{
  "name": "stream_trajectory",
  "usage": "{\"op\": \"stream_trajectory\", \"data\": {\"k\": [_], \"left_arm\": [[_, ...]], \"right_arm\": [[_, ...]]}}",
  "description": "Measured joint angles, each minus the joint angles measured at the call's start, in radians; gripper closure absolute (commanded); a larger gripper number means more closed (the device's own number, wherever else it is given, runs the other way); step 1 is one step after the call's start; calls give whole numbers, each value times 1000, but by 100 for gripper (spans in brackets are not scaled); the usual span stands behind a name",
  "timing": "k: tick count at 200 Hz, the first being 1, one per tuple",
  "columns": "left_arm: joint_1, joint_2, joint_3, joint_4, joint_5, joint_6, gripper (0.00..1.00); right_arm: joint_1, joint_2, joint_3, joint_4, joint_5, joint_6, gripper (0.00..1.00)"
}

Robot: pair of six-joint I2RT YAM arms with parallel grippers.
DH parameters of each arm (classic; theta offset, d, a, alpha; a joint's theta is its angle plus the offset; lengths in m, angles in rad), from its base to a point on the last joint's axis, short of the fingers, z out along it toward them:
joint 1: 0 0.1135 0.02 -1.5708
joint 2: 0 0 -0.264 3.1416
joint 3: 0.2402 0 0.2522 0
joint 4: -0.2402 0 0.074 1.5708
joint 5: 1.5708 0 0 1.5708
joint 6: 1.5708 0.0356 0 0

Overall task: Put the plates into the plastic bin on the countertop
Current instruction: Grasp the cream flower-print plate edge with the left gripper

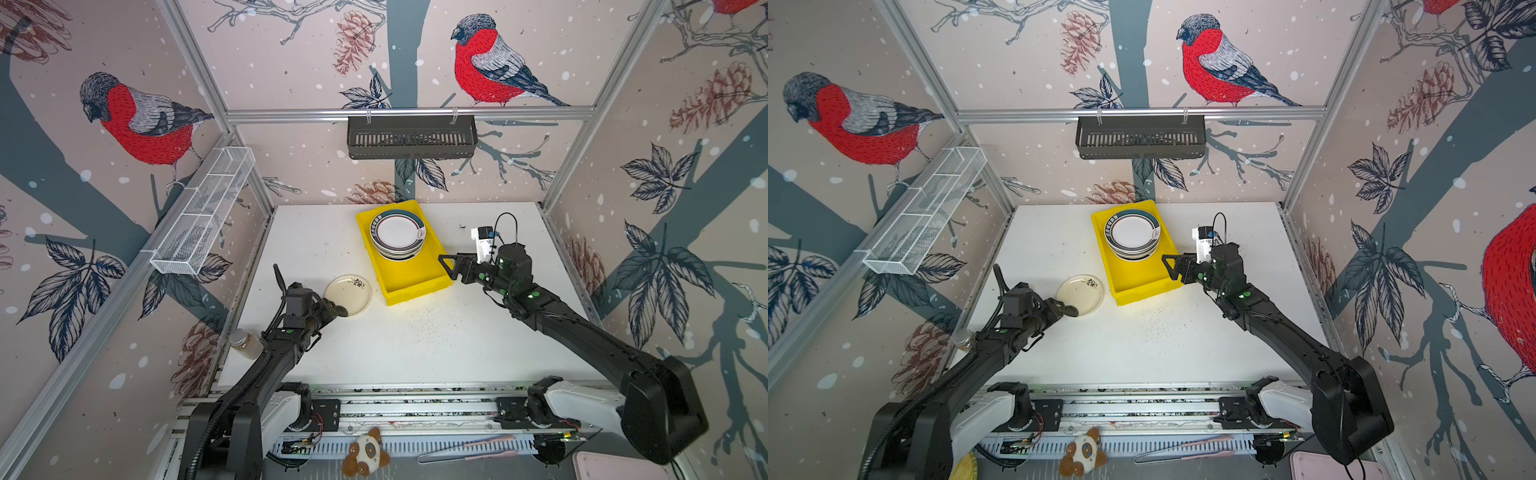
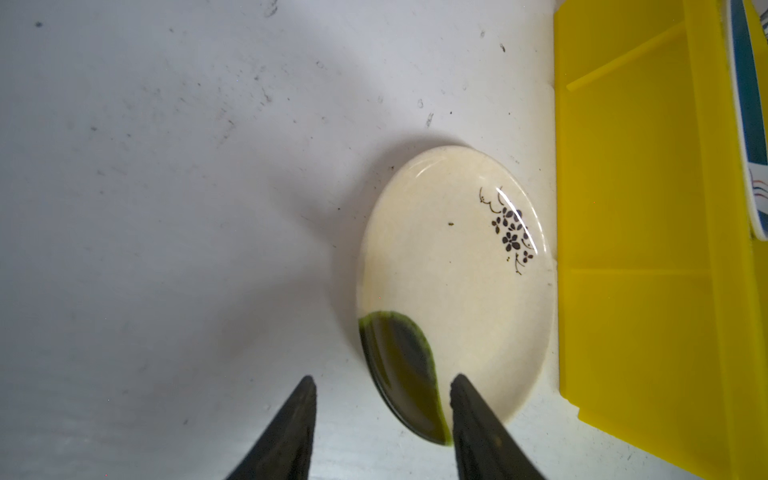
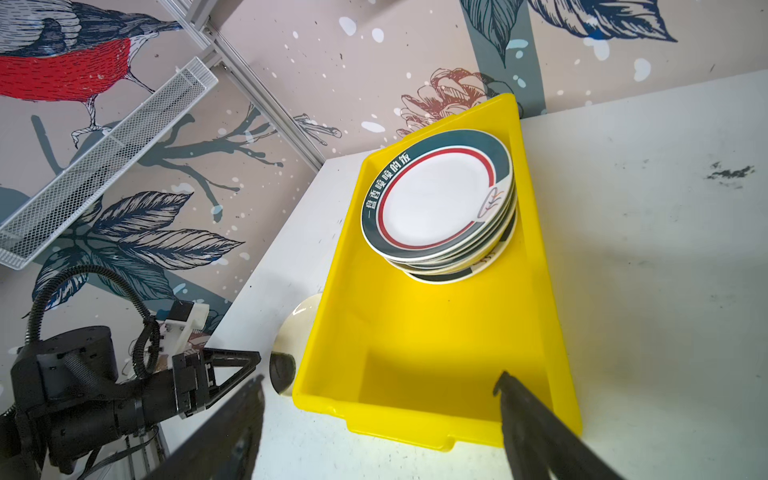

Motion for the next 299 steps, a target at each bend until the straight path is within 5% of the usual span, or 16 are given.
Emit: {"op": "stream_trajectory", "data": {"k": [48,168,192,231,299], "left_arm": [[17,44,-20,70,53,-32,64],[24,245,-14,233,118,-61,70],[24,275,-11,264,129,-69,86],[25,288,0,262,137,-80,97],[25,246,42,193,121,-49,100]], "right_arm": [[-17,-23,-31,16,-35,21,12],[-47,-33,-77,43,-72,51,12],[-48,-33,-84,60,-80,55,12],[-50,-33,-90,69,-89,69,12],[-51,-34,-98,74,-90,70,12]]}}
